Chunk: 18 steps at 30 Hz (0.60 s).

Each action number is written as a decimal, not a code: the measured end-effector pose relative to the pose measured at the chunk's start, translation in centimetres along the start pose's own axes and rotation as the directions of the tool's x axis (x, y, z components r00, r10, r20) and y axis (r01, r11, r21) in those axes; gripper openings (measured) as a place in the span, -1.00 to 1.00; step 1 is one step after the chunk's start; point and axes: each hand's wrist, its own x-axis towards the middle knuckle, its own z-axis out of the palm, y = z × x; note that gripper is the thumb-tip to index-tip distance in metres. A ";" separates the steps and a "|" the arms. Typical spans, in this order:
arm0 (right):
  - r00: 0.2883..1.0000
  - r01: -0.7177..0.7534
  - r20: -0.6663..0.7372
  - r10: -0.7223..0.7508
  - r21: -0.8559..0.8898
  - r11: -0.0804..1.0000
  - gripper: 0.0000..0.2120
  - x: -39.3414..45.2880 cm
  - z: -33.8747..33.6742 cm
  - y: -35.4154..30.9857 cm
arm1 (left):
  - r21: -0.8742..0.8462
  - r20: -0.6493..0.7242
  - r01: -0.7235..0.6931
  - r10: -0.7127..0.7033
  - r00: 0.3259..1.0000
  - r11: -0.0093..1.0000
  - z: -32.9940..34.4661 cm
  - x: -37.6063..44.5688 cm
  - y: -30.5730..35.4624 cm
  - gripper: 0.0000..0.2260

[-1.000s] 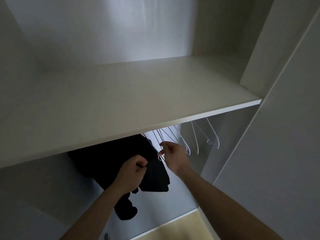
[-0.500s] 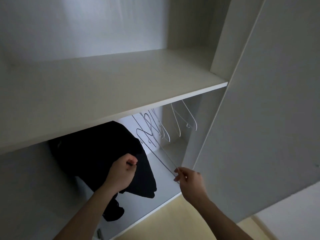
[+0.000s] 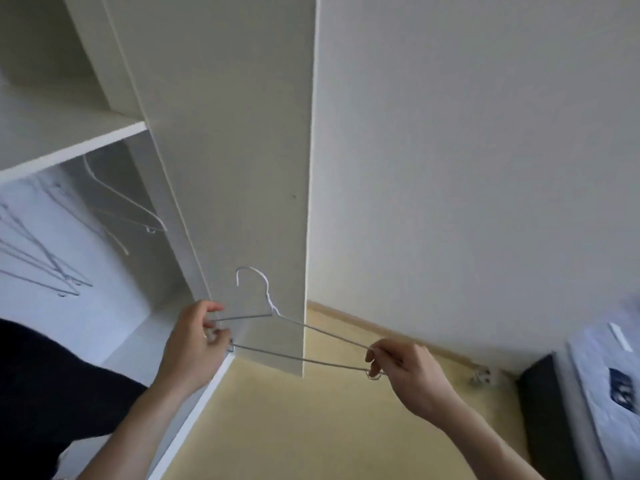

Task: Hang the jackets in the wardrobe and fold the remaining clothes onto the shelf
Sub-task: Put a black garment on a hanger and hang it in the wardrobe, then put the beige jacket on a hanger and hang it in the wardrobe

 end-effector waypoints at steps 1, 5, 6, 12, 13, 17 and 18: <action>0.999 -0.026 -0.031 0.027 0.018 0.999 -0.78 -1.9 -1.8 1.8 | 0.013 0.046 -0.042 0.041 0.998 0.999 2.2 -0.8 1.8 -0.64; 0.979 -0.138 -0.146 0.142 0.034 0.990 -0.77 -9.2 -7.5 8.4 | 0.100 0.246 -0.257 0.226 0.943 0.961 10.8 -3.5 7.6 -0.60; 0.968 -0.173 -0.176 0.178 0.047 0.984 -0.77 -11.0 -8.7 9.9 | 0.116 0.277 -0.302 0.261 0.925 0.946 12.8 -4.2 9.0 -0.65; 0.830 -0.377 -0.375 0.414 0.171 0.910 -0.77 -21.8 -15.0 18.7 | 0.142 0.453 -0.459 0.354 0.818 0.877 23.7 -6.3 18.2 -0.98; 0.800 -0.402 -0.400 0.448 0.196 0.894 -0.78 -23.6 -15.9 20.1 | 0.125 0.486 -0.481 0.369 0.792 0.868 25.5 -6.6 19.7 -0.98; 0.672 -0.484 -0.499 0.547 0.263 0.835 -0.78 -30.4 -18.9 25.2 | -0.031 0.635 -0.457 0.371 0.678 0.889 33.4 -8.7 26.1 -0.86; 0.646 -0.502 -0.515 0.564 0.269 0.822 -0.79 -31.7 -19.6 26.4 | -0.080 0.664 -0.426 0.367 0.652 0.901 35.6 -9.6 27.8 -0.84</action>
